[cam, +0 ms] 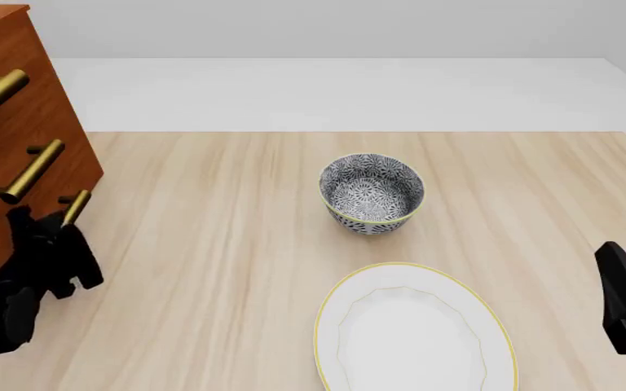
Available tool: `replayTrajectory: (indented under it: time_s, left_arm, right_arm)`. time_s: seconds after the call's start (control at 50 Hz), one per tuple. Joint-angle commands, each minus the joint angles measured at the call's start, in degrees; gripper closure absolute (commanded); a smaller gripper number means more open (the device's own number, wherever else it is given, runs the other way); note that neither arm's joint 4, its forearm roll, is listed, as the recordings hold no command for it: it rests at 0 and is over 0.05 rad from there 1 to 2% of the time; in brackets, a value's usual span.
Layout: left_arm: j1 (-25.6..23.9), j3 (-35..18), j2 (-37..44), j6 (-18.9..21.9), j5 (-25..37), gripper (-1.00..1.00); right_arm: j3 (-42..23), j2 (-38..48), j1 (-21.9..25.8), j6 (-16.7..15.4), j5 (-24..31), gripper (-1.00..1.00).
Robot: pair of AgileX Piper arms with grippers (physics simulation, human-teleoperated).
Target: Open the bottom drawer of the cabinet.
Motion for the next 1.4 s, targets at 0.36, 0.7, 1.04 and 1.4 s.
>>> replayTrajectory:
  time_s: [0.36, 0.7, 1.04, 1.4]
  left_arm:
    - [-5.1, 1.4, -2.0, 0.9, 0.2, 1.00]
    - [-7.2, 2.4, -3.9, 0.8, 0.2, 1.00]
    - [-9.7, 3.6, -5.6, 1.5, 0.3, 1.00]
    - [-11.5, 4.1, -6.7, 1.9, 1.0, 1.00]
  right_arm:
    - [0.0, 0.0, 0.0, 0.0, 0.0, -1.00]
    - [0.0, 0.0, 0.0, 0.0, 0.0, -1.00]
    - [0.0, 0.0, 0.0, 0.0, 0.0, -1.00]
    - [0.0, 0.0, 0.0, 0.0, 0.0, -1.00]
